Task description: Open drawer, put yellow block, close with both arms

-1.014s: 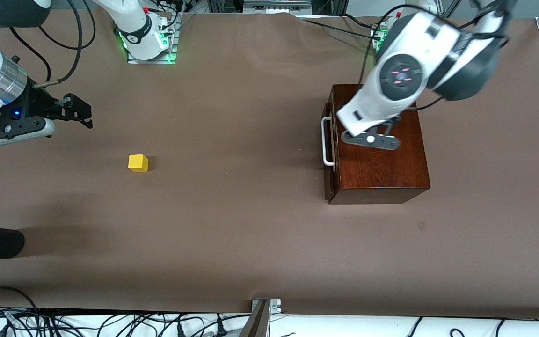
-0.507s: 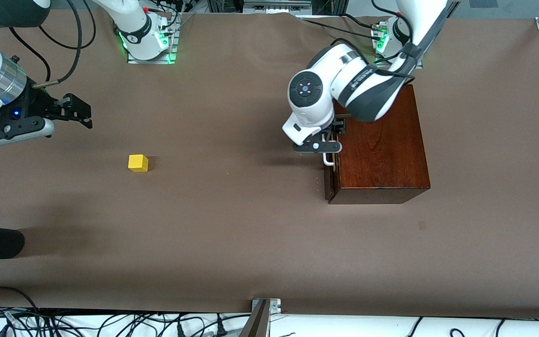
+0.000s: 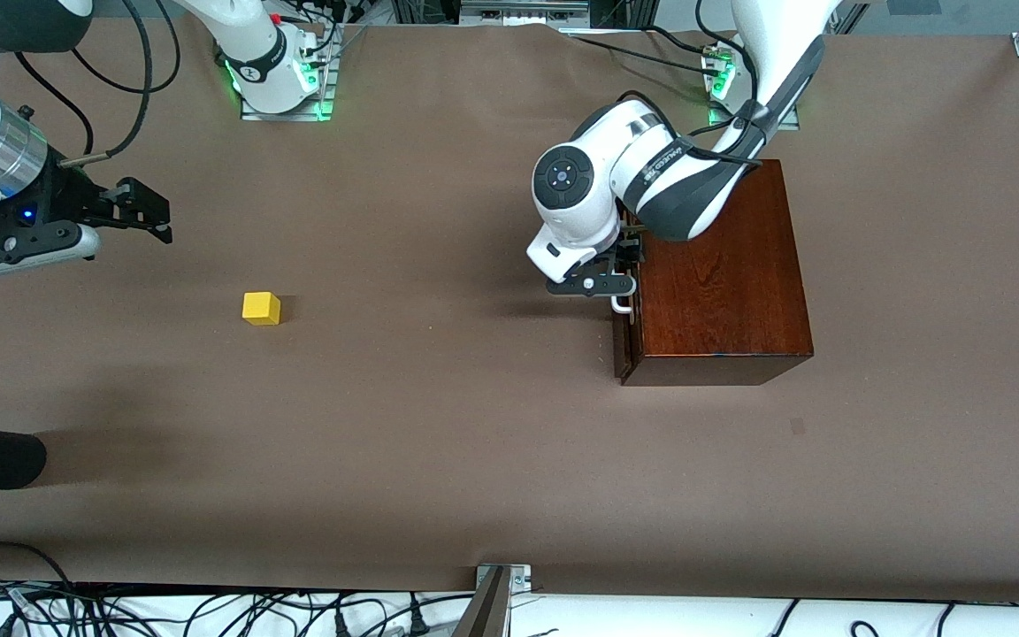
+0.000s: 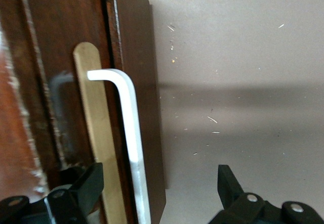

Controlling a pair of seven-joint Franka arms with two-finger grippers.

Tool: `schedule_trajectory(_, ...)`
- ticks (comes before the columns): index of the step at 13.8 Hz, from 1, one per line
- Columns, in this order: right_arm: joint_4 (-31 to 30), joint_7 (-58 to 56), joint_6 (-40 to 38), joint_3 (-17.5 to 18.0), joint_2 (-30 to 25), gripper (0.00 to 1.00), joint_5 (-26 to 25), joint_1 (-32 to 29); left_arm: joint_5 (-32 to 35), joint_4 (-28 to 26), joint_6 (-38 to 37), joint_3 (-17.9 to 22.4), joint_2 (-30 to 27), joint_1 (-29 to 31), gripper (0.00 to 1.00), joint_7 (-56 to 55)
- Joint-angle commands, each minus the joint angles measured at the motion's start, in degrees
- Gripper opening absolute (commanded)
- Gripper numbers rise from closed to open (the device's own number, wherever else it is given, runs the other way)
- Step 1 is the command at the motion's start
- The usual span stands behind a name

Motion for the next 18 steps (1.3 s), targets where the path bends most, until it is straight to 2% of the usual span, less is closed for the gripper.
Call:
schedule_trajectory(1, 1.22, 0.46, -0.38, -0.04, 0.58, 1.0, -0.8, 0.03, 1.67, -3.07, 3.48, -0.03, -0.67, -0.13, 1.0, -1.43)
schedule_trajectory(4, 1.22, 0.46, -0.38, -0.04, 0.5, 1.0, -0.88, 0.03, 2.55, -4.48, 6.83, -0.03, 0.82, -0.22, 1.0, -3.35)
schedule_trajectory(10, 1.22, 0.46, -0.47, -0.12, 0.5, 1.0, -0.88, 0.03, 4.57, -3.61, 10.26, -0.03, 3.81, -3.99, 1.0, -10.38)
schedule_trajectory(14, 1.22, 0.46, -0.65, -0.04, 0.49, 1.0, -0.88, 0.03, 4.66, -2.55, 17.01, 0.06, 6.09, -5.92, 1.0, -11.89)
schedule_trajectory(18, 1.22, 0.55, -0.47, -0.04, 0.5, 1.0, -0.8, 0.03, 4.4, 4.12, 19.14, 0.41, 10.31, -9.96, 1.0, -14.79)
